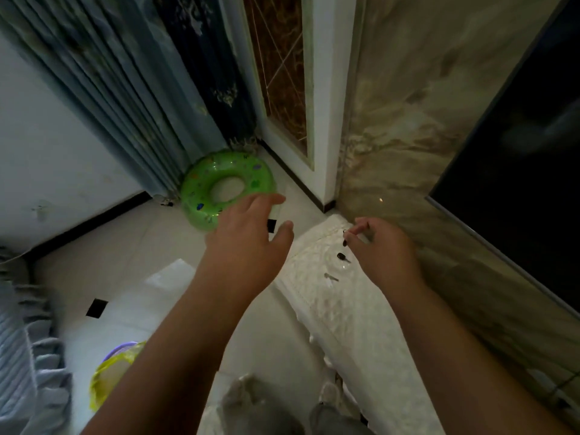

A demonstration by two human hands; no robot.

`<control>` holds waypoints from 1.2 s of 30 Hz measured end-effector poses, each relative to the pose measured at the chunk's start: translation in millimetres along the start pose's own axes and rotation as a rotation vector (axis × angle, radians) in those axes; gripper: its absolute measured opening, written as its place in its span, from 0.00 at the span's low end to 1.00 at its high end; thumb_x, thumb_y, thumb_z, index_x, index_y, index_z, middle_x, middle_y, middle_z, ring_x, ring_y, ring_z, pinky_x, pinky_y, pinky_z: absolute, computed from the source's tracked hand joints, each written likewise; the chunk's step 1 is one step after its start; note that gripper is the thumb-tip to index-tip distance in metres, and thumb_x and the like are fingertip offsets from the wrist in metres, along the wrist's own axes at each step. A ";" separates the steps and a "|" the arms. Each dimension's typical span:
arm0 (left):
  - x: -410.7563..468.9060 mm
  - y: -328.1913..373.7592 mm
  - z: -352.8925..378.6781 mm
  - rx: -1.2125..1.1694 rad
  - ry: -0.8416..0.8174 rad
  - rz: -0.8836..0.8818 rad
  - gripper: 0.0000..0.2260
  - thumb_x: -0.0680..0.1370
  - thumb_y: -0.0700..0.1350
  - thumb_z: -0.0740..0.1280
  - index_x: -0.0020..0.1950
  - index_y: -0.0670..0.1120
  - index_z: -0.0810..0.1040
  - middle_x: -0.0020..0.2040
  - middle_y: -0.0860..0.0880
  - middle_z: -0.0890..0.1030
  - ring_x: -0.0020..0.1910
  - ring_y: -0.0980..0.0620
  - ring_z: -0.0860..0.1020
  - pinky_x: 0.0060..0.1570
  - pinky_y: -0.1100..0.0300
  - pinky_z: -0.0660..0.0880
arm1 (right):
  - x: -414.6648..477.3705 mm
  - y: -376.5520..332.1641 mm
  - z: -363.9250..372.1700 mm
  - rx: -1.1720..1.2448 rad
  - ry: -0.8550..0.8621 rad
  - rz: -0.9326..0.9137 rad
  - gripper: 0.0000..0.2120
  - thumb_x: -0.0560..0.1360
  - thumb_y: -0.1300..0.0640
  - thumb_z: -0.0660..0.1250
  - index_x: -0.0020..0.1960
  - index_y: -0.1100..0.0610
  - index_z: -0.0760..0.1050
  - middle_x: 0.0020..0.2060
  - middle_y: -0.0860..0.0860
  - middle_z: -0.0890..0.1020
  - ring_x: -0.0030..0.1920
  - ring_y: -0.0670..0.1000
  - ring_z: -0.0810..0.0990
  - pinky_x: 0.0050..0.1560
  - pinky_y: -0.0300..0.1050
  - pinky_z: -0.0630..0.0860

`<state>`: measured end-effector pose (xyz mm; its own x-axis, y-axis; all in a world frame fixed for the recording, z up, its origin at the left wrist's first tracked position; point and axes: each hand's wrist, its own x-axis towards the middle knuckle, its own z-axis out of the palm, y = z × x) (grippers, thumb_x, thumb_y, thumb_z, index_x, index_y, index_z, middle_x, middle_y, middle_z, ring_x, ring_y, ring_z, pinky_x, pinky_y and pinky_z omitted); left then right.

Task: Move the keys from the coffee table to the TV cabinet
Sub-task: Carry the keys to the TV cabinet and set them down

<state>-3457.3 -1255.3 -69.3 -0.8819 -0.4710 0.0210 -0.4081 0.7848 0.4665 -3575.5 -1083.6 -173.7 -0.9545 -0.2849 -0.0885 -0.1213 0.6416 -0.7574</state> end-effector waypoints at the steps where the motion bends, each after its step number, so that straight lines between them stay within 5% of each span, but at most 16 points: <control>1: 13.5 -0.1 3.1 -0.004 -0.012 0.016 0.18 0.78 0.56 0.62 0.69 0.59 0.69 0.70 0.55 0.70 0.69 0.52 0.64 0.66 0.45 0.66 | 9.7 -0.6 3.3 0.001 0.012 0.010 0.06 0.75 0.50 0.71 0.41 0.45 0.75 0.57 0.43 0.82 0.56 0.47 0.79 0.59 0.51 0.75; 9: 112.0 -4.5 58.6 -0.052 -0.142 0.175 0.18 0.78 0.54 0.63 0.67 0.56 0.72 0.67 0.53 0.72 0.67 0.51 0.68 0.65 0.48 0.67 | 71.1 34.3 42.2 -0.021 0.130 0.113 0.05 0.74 0.51 0.72 0.40 0.48 0.78 0.48 0.44 0.83 0.50 0.49 0.81 0.52 0.49 0.76; 14: 157.1 -7.4 101.2 -0.002 -0.285 0.261 0.19 0.77 0.55 0.62 0.67 0.55 0.72 0.67 0.53 0.73 0.66 0.50 0.70 0.64 0.44 0.68 | 95.5 70.8 68.2 -0.063 0.181 0.237 0.06 0.73 0.51 0.72 0.39 0.46 0.77 0.32 0.38 0.78 0.42 0.44 0.78 0.46 0.48 0.77; 22: 202.3 -11.6 145.3 -0.012 -0.344 0.325 0.18 0.77 0.54 0.62 0.67 0.55 0.72 0.67 0.53 0.73 0.65 0.47 0.71 0.62 0.42 0.69 | 126.4 124.2 113.0 -0.125 0.071 0.434 0.03 0.76 0.52 0.67 0.44 0.48 0.79 0.46 0.45 0.82 0.51 0.53 0.78 0.51 0.54 0.76; 36: 244.5 -49.8 222.1 -0.018 -0.382 0.316 0.18 0.77 0.54 0.62 0.67 0.55 0.73 0.66 0.52 0.73 0.65 0.47 0.70 0.63 0.41 0.68 | 176.2 211.6 208.4 -0.290 0.029 0.578 0.08 0.77 0.53 0.60 0.47 0.46 0.79 0.44 0.44 0.82 0.48 0.54 0.79 0.45 0.49 0.70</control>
<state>-3705.1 -1320.2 -283.8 -0.9867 -0.0268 -0.1605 -0.1054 0.8569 0.5046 -3712.6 -1146.4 -484.4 -0.8945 0.1808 -0.4089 0.3492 0.8536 -0.3866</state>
